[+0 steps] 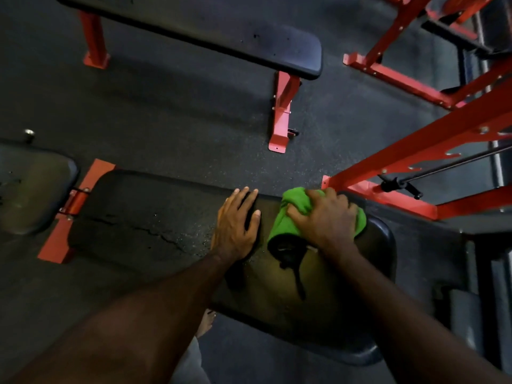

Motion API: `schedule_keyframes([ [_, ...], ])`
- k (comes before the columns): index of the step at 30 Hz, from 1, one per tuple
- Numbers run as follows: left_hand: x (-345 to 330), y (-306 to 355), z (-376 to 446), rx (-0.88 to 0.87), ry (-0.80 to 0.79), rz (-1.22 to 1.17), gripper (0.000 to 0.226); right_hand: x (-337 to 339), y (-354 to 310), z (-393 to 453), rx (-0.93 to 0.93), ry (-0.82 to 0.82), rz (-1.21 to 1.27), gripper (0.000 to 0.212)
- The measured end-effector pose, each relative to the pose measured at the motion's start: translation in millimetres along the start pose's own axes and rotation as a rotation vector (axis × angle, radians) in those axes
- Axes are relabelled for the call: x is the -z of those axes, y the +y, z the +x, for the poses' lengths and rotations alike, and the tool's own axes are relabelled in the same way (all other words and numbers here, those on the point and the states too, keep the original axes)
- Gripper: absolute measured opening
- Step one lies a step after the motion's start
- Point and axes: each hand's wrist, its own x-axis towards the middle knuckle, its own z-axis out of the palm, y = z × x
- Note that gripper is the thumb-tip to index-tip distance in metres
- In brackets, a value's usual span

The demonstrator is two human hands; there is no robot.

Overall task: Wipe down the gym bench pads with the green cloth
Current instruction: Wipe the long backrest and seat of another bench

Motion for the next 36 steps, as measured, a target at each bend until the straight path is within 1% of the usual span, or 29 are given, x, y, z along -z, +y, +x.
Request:
schedule_keyframes([
  [2, -0.6, 0.0, 0.1, 0.003, 0.008, -0.004, 0.055, -9.2, -12.0, -23.0, 0.105, 0.053, 0.014, 0.082],
  [3, -0.7, 0.3, -0.2, 0.001, 0.016, -0.002, 0.055, -10.8, -8.8, -33.6, 0.177, 0.046, 0.019, 0.084],
  [5, -0.4, 0.2, 1.4, 0.001, 0.018, -0.007, 0.054, -5.9, 7.0, -27.7, 0.282, -0.032, 0.0, 0.089],
  [6, -0.9, -0.4, 1.5, 0.001, 0.016, -0.011, 0.054, -2.7, 12.9, -14.4, 0.29, -0.073, -0.004, 0.092],
  [9, -2.0, -1.1, 0.9, -0.003, 0.01, -0.014, 0.055, 6.0, 4.9, 22.8, 0.099, -0.151, 0.062, 0.097],
  [10, -1.6, -0.7, 0.5, -0.003, 0.016, -0.011, 0.055, 2.7, -4.1, 22.9, 0.061, -0.138, 0.051, 0.095],
  [11, -1.5, -0.8, -0.2, -0.005, 0.026, -0.01, 0.055, -3.5, -12.3, 15.4, 0.068, -0.099, 0.018, 0.091],
  [13, -2.7, -0.7, 0.5, -0.008, 0.038, -0.01, 0.055, -13.5, -15.8, -14.0, 0.21, 0.012, 0.012, 0.084],
  [14, -2.8, -2.1, 1.4, -0.007, 0.041, -0.006, 0.055, -14.3, -11.1, -24.8, 0.294, 0.007, 0.025, 0.083],
  [15, -3.9, -2.5, 1.9, -0.01, 0.041, -0.004, 0.055, -12.5, -3.1, -25.6, 0.35, -0.032, 0.021, 0.084],
  [16, -4.3, -2.9, 2.7, -0.011, 0.043, -0.001, 0.054, -9.9, 2.7, -16.0, 0.375, -0.07, 0.005, 0.084],
  [17, -4.7, -3.8, 1.6, -0.012, 0.044, 0.005, 0.054, -7.4, 4.0, -4.2, 0.347, -0.1, 0.006, 0.084],
  [19, -5.7, -4.8, 2.0, -0.02, 0.039, -0.002, 0.054, -2.5, -3.6, 17.7, 0.187, -0.104, 0.055, 0.081],
  [20, -5.4, -5.4, 1.3, -0.022, 0.037, -0.002, 0.055, -6.6, -10.5, 18.5, 0.142, -0.077, 0.079, 0.074],
  [21, -5.3, -6.4, 1.0, -0.022, 0.04, 0.001, 0.055, -13.1, -17.5, 9.4, 0.154, -0.022, 0.091, 0.065],
  [22, -5.6, -5.9, 1.8, -0.027, 0.04, 0.0, 0.055, -21.7, -19.8, -6.6, 0.199, 0.033, 0.117, 0.059],
  [23, -6.0, -5.1, 3.1, -0.026, 0.044, -0.002, 0.056, -29.8, -17.1, -27.7, 0.274, 0.058, 0.162, 0.058],
  [25, -4.1, -3.4, 2.2, 0.0, 0.033, -0.002, 0.056, -44.1, -5.7, -79.0, 0.44, 0.06, 0.215, 0.064],
  [27, 0.0, -0.1, 1.9, 0.019, 0.016, -0.001, 0.057, -48.2, 6.5, -117.3, 0.535, 0.042, 0.171, 0.065],
  [28, 1.2, 0.9, 2.3, 0.02, 0.013, -0.004, 0.057, -48.6, 9.5, -120.7, 0.542, 0.055, 0.134, 0.064],
  [29, 1.5, 2.2, 1.4, 0.022, 0.007, -0.006, 0.058, -45.1, 5.5, -116.9, 0.503, 0.062, 0.103, 0.062],
  [31, 1.0, 2.3, 2.1, 0.024, 0.003, -0.002, 0.058, -27.7, -16.8, -92.8, 0.287, 0.103, 0.04, 0.061],
  [32, -0.4, 0.2, 0.7, 0.022, 0.003, -0.001, 0.058, -23.4, -32.4, -80.7, 0.168, 0.092, 0.041, 0.064],
  [33, -0.1, -0.1, 3.9, 0.015, 0.009, -0.001, 0.058, -18.4, -47.7, -70.3, 0.089, 0.048, 0.074, 0.071],
  [34, -1.7, -3.3, 1.9, 0.006, 0.01, 0.001, 0.057, -23.5, -60.8, -71.2, 0.068, 0.009, 0.102, 0.082],
  [35, -2.5, -4.4, 1.6, -0.005, 0.009, 0.004, 0.057, -33.9, -68.3, -79.0, 0.102, 0.002, 0.114, 0.09],
  [36, -3.3, -5.8, 1.7, -0.017, 0.004, 0.008, 0.057, -46.1, -70.2, -92.5, 0.168, 0.023, 0.114, 0.093],
])
